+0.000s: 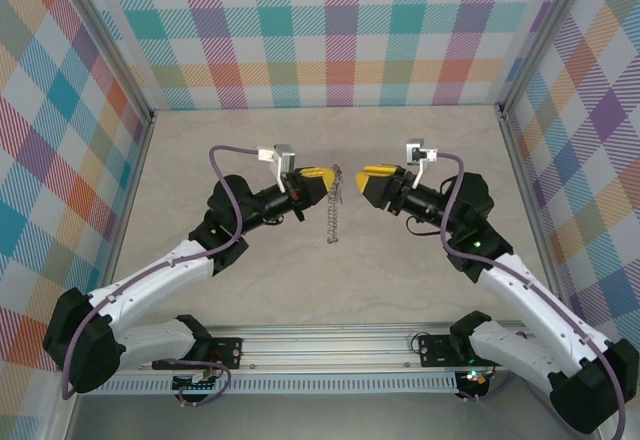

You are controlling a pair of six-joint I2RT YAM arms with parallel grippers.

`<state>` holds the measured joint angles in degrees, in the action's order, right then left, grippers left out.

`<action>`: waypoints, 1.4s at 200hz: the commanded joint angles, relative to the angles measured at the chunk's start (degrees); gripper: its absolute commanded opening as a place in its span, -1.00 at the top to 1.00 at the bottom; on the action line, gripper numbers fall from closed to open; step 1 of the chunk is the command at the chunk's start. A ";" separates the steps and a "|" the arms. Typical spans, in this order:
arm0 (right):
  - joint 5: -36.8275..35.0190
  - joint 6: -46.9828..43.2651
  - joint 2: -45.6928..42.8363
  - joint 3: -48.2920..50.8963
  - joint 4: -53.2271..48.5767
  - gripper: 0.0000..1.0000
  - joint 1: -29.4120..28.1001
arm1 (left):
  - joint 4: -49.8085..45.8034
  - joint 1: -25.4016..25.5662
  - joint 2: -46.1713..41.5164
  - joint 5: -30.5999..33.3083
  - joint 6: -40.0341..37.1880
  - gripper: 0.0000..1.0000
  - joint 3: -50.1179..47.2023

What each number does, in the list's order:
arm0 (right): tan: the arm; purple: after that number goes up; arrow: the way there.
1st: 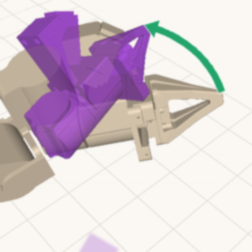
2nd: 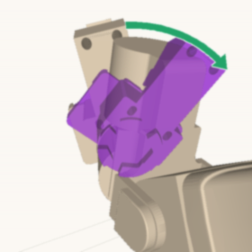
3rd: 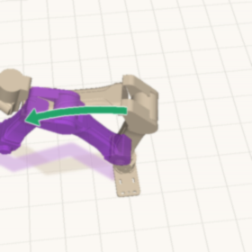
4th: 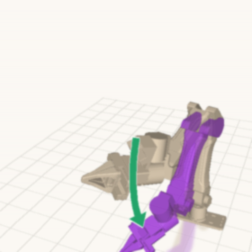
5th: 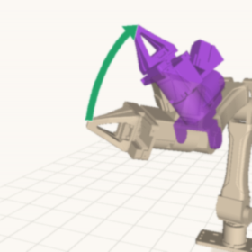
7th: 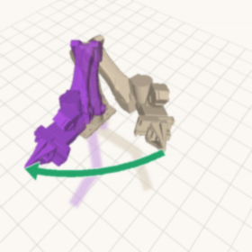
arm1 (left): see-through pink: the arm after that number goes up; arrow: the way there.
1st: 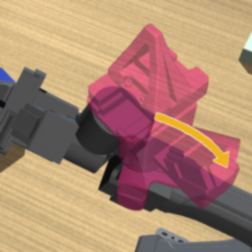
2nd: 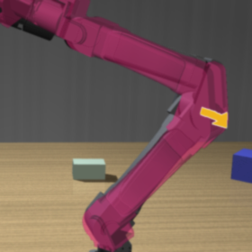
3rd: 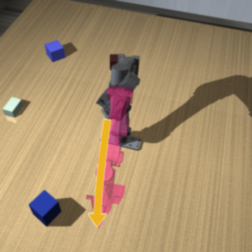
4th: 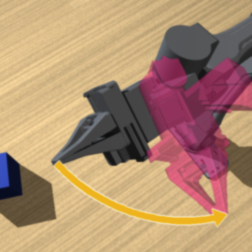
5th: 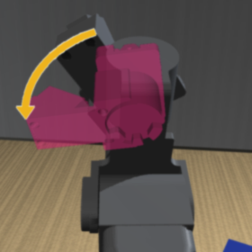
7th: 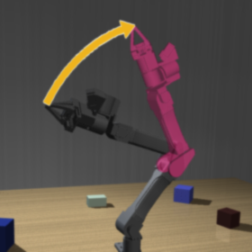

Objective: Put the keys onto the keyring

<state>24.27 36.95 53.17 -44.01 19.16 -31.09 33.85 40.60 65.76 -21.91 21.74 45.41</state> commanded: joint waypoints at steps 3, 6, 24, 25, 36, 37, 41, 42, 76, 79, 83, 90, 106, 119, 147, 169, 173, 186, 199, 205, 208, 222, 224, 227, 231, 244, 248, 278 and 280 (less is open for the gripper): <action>2.13 1.65 1.72 -0.98 7.10 0.00 0.15 | 7.16 0.52 -0.43 -1.24 2.75 1.00 0.29; 2.11 1.70 1.88 -0.85 7.43 0.00 0.15 | 7.37 0.53 -0.31 -1.29 3.01 1.00 0.25; 2.43 2.41 2.73 -0.13 9.42 0.00 0.15 | 9.05 0.52 0.53 -1.56 4.17 1.00 0.36; 2.48 2.46 2.77 -0.08 9.54 0.00 0.15 | 9.18 0.53 0.61 -1.56 4.22 1.00 0.33; 2.95 3.10 3.25 0.36 11.05 0.00 0.15 | 9.94 0.53 1.03 -1.74 4.69 1.00 0.56; 3.01 3.16 3.34 0.39 11.11 0.01 0.15 | 10.06 0.49 1.08 -1.78 4.75 1.00 0.60; 3.14 3.43 3.46 0.46 11.57 0.01 0.15 | 10.14 0.53 1.20 -1.74 4.93 1.00 0.66; 3.19 3.50 3.49 0.48 11.72 0.01 0.20 | 10.16 0.49 1.21 -1.74 4.96 1.00 0.69; 4.22 5.66 4.94 1.38 15.87 0.08 0.15 | 11.63 0.49 2.20 -1.74 6.03 1.00 1.29; 4.36 5.86 5.18 1.46 16.26 0.10 0.15 | 11.74 0.46 2.26 -1.73 6.08 1.00 1.32; 4.54 6.13 5.40 1.55 16.55 0.12 0.15 | 11.84 0.53 2.34 -1.69 6.15 1.00 1.42; 4.79 6.65 5.79 1.72 17.69 0.14 0.11 | 12.13 0.51 2.51 -1.59 6.32 1.00 1.44; 5.13 7.71 6.71 2.12 20.04 0.19 0.07 | 12.39 0.48 2.64 -1.56 6.61 1.00 1.74; 5.47 8.43 7.19 2.41 20.93 0.23 0.09 | 12.64 0.53 2.88 -1.56 6.75 1.00 1.83; 5.70 9.37 7.57 3.22 22.24 0.27 0.07 | 12.78 0.51 3.14 -1.51 6.85 1.00 2.31; 5.95 9.85 7.91 3.55 22.97 0.32 0.07 | 12.85 0.49 3.39 -1.55 6.89 1.00 2.51; 6.08 9.94 7.92 3.56 23.09 0.34 0.07 | 12.89 0.53 3.44 -1.56 6.84 1.00 2.61; 6.46 10.29 8.18 3.55 23.58 0.37 0.02 | 12.82 0.48 3.58 -1.55 6.75 1.00 2.74; 6.83 10.62 8.43 3.62 24.11 0.40 -0.01 | 12.83 0.50 3.60 -1.56 6.81 1.00 2.83; 6.92 10.82 8.53 3.67 24.23 0.40 -0.03 | 12.86 0.51 3.69 -1.56 6.80 1.00 2.84; 7.05 10.86 8.60 3.62 24.26 0.40 -0.07 | 12.84 0.53 3.70 -1.56 6.76 1.00 2.84; 7.28 11.16 8.84 3.66 24.65 0.41 -0.04 | 12.82 0.47 3.90 -1.60 6.72 1.00 2.96; 7.35 11.20 8.87 3.67 24.69 0.41 -0.05 | 12.82 0.52 3.93 -1.63 6.73 1.00 2.96; 7.41 11.21 8.93 3.62 24.70 0.42 -0.05 | 12.82 0.53 3.94 -1.64 6.74 1.00 2.98; 7.50 11.21 8.97 3.61 24.78 0.43 -0.07 | 12.82 0.51 4.00 -1.69 6.73 1.00 3.06; 7.66 11.37 9.14 3.66 24.79 0.43 -0.11 | 12.74 0.46 3.95 -1.65 6.65 1.00 3.10; 7.77 11.38 9.22 3.62 24.72 0.43 -0.12 | 12.78 0.48 4.03 -1.64 6.64 1.00 3.11; 7.93 11.31 9.67 3.90 24.53 0.43 -0.54 | 12.84 0.52 4.14 -1.55 6.48 1.00 3.27; 7.90 11.24 9.67 3.90 24.50 0.43 -0.55 | 12.81 0.53 4.12 -1.55 6.52 1.00 3.21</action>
<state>30.74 47.64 62.35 -40.82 41.12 -31.11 42.37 40.60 69.82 -23.00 27.88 46.02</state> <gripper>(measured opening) 0.285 0.049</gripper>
